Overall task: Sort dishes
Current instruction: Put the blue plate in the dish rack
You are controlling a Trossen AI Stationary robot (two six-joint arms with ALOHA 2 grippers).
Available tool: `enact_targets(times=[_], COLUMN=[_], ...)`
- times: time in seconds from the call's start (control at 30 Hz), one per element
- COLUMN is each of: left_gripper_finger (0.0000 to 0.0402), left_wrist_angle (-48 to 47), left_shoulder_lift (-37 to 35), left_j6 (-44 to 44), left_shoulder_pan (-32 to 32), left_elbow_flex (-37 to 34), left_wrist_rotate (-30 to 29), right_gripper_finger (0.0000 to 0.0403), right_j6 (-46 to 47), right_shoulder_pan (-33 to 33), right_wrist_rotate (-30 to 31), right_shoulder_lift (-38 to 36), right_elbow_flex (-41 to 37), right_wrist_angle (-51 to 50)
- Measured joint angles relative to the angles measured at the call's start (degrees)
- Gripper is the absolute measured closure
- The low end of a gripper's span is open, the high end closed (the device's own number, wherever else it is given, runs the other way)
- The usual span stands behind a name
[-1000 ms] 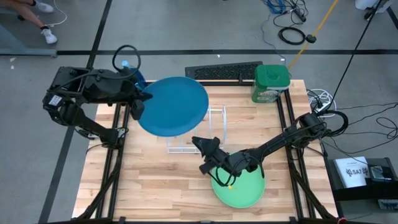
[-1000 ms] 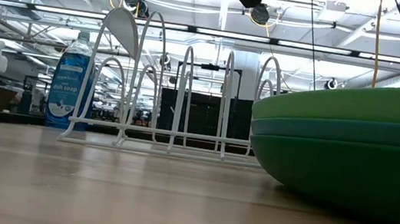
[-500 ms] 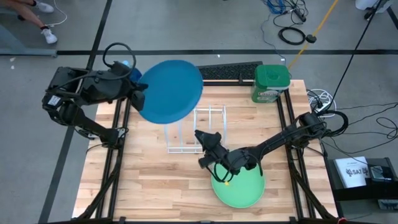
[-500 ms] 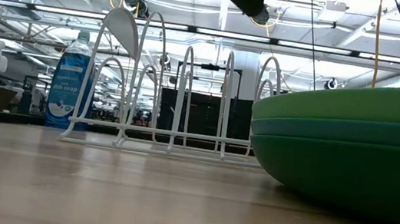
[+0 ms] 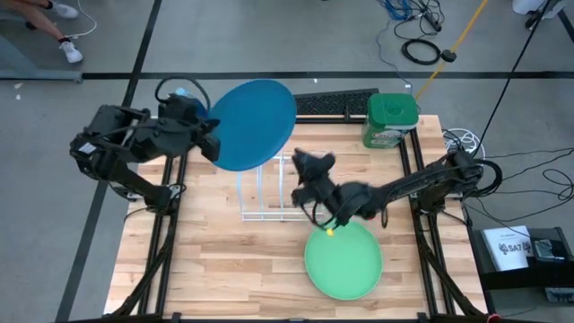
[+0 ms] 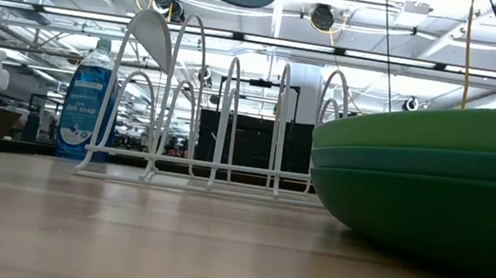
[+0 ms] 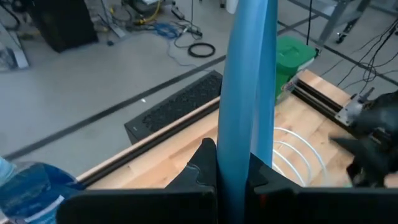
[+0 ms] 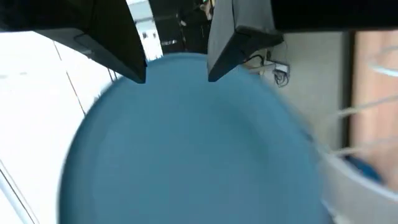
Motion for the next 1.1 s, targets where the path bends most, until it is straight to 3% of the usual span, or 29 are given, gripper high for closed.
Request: enact_targets(times=[0.3,0.43,0.67,0.87,1.1], left_gripper_finger=[0.0394,0.0394,0.0394,0.0396,0.0396], left_wrist_angle=[0.0,0.1,0.0,0.0,3.1], left_shoulder_lift=[2.2,2.7,2.8,2.8,3.3], left_j6=[-1.5,-4.1,-13.1,-22.4,-25.4], left_shoulder_pan=[-9.2,-14.4,-20.6,-25.6,-31.3], left_elbow_flex=[0.0,-0.9,-9.3,-16.9,-21.4], left_wrist_rotate=[-13.2,-19.9,-24.2,-30.9,-41.0], right_gripper_finger=[0.0238,0.0238,0.0238,0.0238,0.0239], right_j6=[1.4,8.4,24.5,39.1,39.7], right_shoulder_pan=[0.4,1.6,3.4,5.0,5.0], right_wrist_rotate=[-0.4,-0.8,-2.0,-7.3,-8.5], right_shoulder_lift=[-13.7,-20.3,-29.8,-33.1,-33.1], right_elbow_flex=[-1.2,-5.7,-17.0,-23.8,-24.4], right_wrist_angle=[-0.2,-3.3,-9.3,-9.9,-9.9])
